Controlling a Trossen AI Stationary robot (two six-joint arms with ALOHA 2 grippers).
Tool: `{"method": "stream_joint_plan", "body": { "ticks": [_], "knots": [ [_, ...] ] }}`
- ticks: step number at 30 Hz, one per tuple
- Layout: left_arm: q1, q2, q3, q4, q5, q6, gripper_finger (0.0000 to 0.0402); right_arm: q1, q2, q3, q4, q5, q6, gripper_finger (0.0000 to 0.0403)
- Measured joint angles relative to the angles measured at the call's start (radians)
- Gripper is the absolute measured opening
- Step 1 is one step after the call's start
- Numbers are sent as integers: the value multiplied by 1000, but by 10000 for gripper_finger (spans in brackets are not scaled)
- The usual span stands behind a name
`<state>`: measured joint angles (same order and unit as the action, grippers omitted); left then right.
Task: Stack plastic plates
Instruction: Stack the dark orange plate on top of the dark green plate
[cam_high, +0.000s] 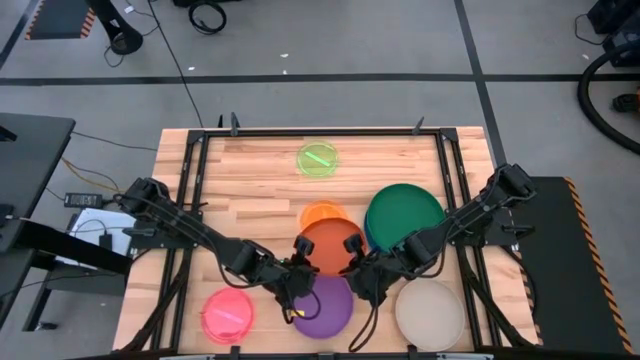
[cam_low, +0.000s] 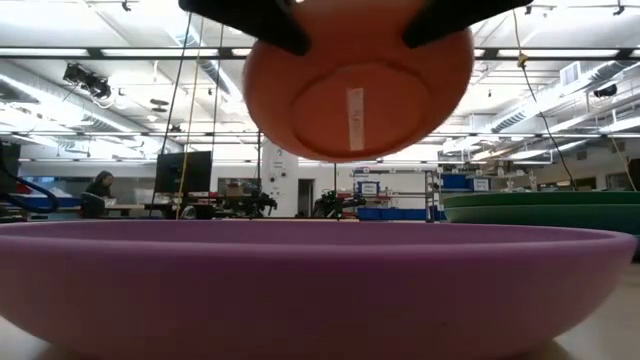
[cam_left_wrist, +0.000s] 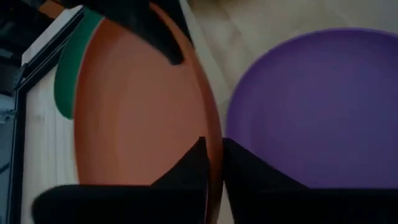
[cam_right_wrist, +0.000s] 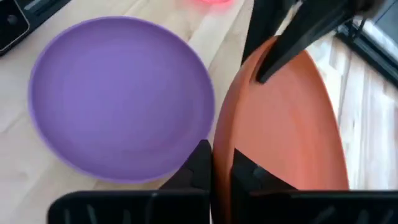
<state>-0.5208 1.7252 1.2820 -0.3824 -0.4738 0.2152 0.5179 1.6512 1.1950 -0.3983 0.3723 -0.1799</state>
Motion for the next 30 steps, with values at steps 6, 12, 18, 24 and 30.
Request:
{"method": "stream_joint_plan", "body": {
  "ticks": [6,12,18,24,30],
  "knots": [
    [-5,-25,91,-183,-1,-91,147,5,-11,0,-47,33,51,18],
    [-23,-119,118,-541,-70,-435,204,52,-36,0,-417,150,428,18],
    [-108,-144,117,-726,-219,-674,194,159,-34,-1,-829,265,889,18],
    [-167,-146,71,-701,-332,-788,181,198,-34,-120,-806,263,1076,18],
    [-171,-150,-90,-577,-317,-878,176,166,-34,-235,-671,244,1061,18]
  ]
}}
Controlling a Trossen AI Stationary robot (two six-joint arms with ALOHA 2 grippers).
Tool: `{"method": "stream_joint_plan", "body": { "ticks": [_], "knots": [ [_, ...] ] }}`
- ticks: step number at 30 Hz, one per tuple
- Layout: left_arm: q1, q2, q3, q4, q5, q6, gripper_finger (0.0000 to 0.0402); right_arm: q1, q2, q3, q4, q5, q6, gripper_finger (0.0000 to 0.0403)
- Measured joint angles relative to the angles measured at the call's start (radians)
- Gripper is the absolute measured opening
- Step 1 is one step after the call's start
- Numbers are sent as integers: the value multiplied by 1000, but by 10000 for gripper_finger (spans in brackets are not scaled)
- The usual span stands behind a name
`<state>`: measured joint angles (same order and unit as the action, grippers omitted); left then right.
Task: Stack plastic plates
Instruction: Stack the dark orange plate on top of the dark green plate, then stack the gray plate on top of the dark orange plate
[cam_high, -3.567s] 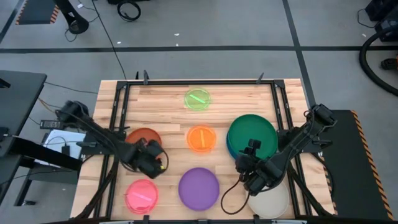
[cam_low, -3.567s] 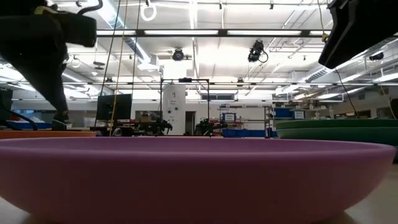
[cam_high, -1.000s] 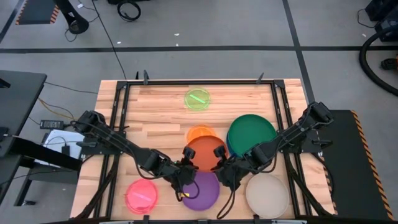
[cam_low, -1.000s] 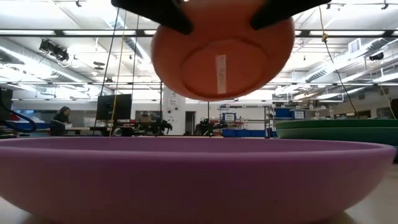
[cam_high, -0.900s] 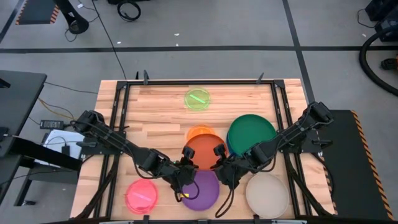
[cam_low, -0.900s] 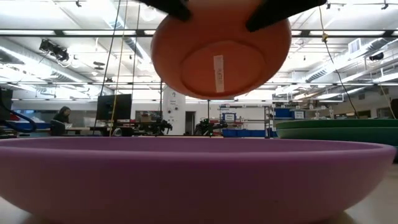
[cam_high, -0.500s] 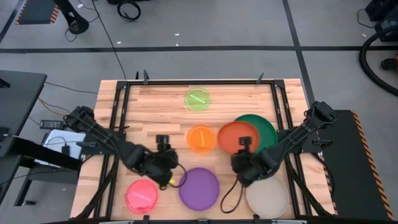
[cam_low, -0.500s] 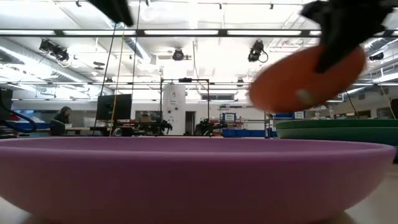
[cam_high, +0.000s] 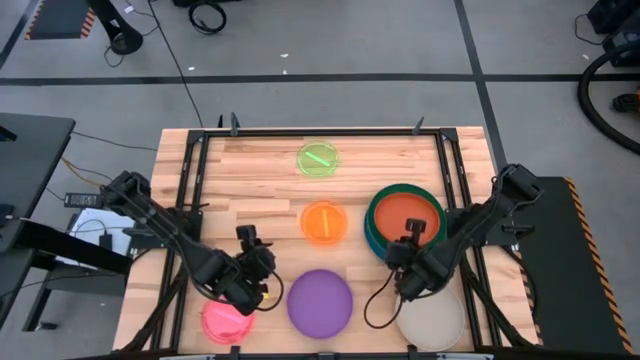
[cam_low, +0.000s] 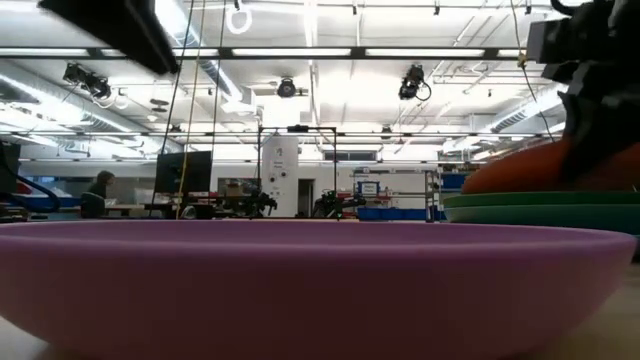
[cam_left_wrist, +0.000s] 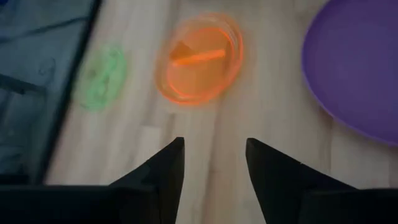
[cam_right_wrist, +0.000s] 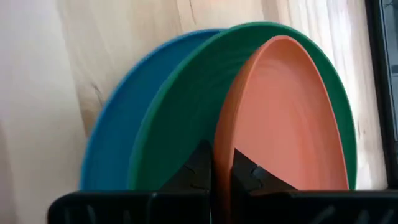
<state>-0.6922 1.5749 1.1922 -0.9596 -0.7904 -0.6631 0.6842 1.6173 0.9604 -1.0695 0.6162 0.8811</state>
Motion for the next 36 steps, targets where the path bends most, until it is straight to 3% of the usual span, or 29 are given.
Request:
{"method": "stream_joint_plan", "body": {
  "ticks": [8,12,17,28,33,36],
  "knots": [
    [48,0,-231,446,93,47,176,-50,0,-47,84,-20,-159,24],
    [86,0,-307,573,146,52,176,-79,0,-66,106,-76,-164,30],
    [111,0,-315,592,155,81,176,-80,0,-56,89,-112,-150,45],
    [122,-106,-314,504,157,93,176,-61,-19,39,-115,-131,-74,142],
    [115,-126,-316,495,156,82,176,-5,-88,40,-88,-124,-16,169],
    [115,-122,-317,504,158,72,176,31,-124,38,-62,-196,23,179]
  ]
}}
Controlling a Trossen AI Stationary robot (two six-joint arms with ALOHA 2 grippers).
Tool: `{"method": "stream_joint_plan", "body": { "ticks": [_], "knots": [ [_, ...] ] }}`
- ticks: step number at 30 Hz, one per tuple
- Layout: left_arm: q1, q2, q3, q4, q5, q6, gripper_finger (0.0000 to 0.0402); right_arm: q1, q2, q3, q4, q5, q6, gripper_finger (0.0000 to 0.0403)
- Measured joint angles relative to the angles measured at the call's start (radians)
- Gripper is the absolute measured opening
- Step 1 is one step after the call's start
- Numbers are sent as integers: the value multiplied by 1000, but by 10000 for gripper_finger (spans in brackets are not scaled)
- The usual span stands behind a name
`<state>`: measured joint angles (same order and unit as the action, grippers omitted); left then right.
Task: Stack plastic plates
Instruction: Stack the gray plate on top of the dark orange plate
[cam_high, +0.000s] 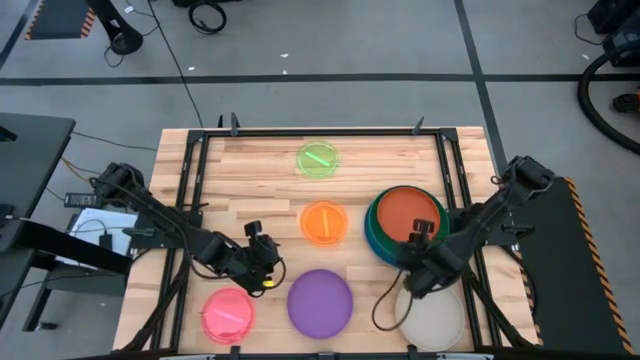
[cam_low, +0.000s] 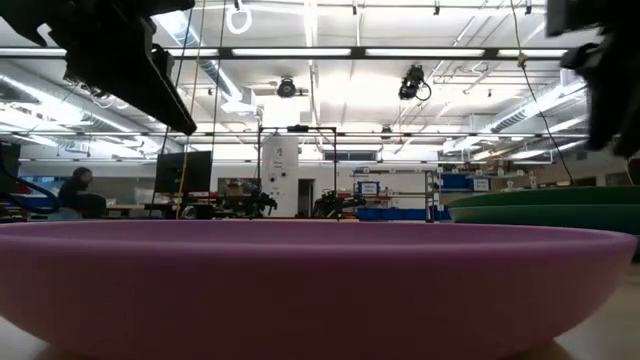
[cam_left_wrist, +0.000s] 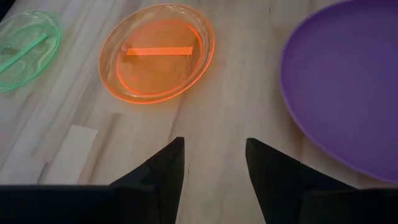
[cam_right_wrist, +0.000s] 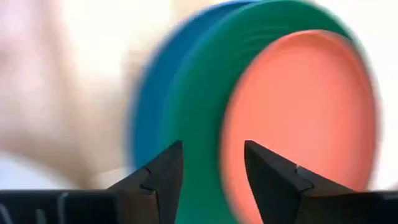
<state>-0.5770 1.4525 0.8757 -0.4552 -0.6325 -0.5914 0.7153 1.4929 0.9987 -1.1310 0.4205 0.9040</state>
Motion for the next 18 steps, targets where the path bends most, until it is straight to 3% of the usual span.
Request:
{"method": "stream_joint_plan", "body": {
  "ticks": [6,14,18],
  "knots": [
    [0,0,0,27,2,19,176,117,-9,59,192,-132,172,178],
    [20,0,0,71,3,27,176,223,217,230,169,-327,363,174],
    [19,0,0,55,105,-3,176,264,315,344,150,-382,554,170]
  ]
}}
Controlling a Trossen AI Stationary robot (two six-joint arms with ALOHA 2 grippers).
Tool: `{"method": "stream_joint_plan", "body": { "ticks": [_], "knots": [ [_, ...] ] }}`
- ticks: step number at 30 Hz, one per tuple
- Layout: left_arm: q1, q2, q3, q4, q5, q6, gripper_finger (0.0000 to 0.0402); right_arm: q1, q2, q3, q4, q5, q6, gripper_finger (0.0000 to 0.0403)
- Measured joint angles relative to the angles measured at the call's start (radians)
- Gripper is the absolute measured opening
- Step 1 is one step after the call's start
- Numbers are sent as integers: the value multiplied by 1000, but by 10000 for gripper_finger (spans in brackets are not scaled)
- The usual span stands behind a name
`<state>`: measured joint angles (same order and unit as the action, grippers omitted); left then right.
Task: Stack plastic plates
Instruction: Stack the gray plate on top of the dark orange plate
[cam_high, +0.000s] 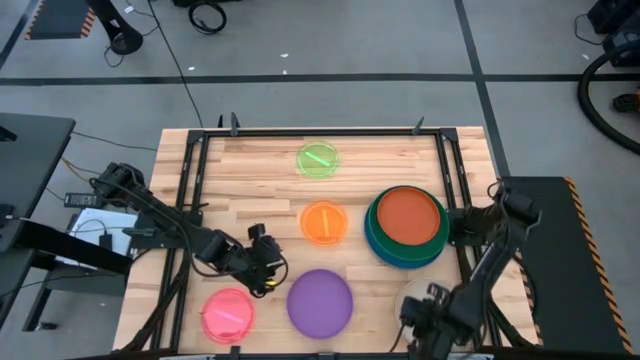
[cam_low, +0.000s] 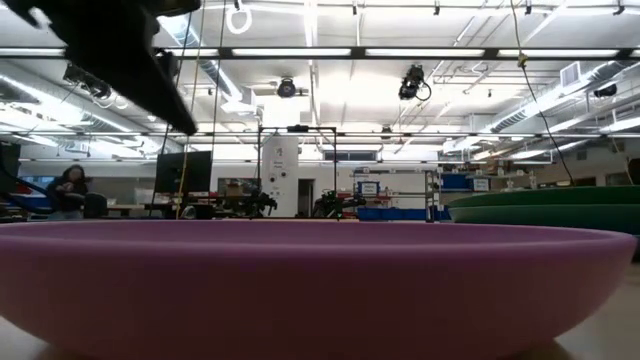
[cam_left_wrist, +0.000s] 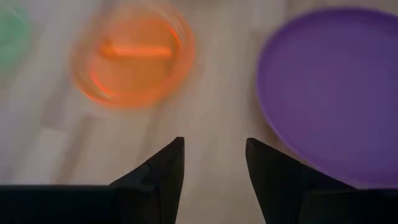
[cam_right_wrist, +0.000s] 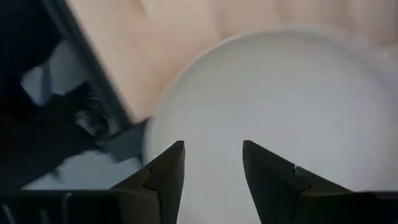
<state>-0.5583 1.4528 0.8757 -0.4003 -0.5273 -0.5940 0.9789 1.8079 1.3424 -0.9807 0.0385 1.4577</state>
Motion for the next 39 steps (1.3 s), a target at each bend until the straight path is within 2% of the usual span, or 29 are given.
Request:
{"method": "stream_joint_plan", "body": {
  "ticks": [3,11,15,22,25,31,37,39],
  "knots": [
    [-1,0,0,-25,66,-51,176,13,61,84,-5,-9,94,165],
    [-3,0,0,-34,89,-76,176,7,226,258,-34,-5,217,164],
    [-31,0,0,-47,168,-76,176,-8,285,277,-79,-49,282,164],
    [-120,0,0,-58,163,-115,176,-39,317,274,-127,-43,348,164],
    [-163,0,0,-58,123,-152,176,-58,335,273,-128,-43,347,155],
    [-238,0,0,-57,37,-181,176,-82,351,273,-107,-39,301,113],
    [-265,0,0,-59,0,-181,176,-85,350,267,-108,-59,354,22],
    [-265,0,0,-59,0,-180,176,-85,347,268,-113,-61,356,13]
  ]
}}
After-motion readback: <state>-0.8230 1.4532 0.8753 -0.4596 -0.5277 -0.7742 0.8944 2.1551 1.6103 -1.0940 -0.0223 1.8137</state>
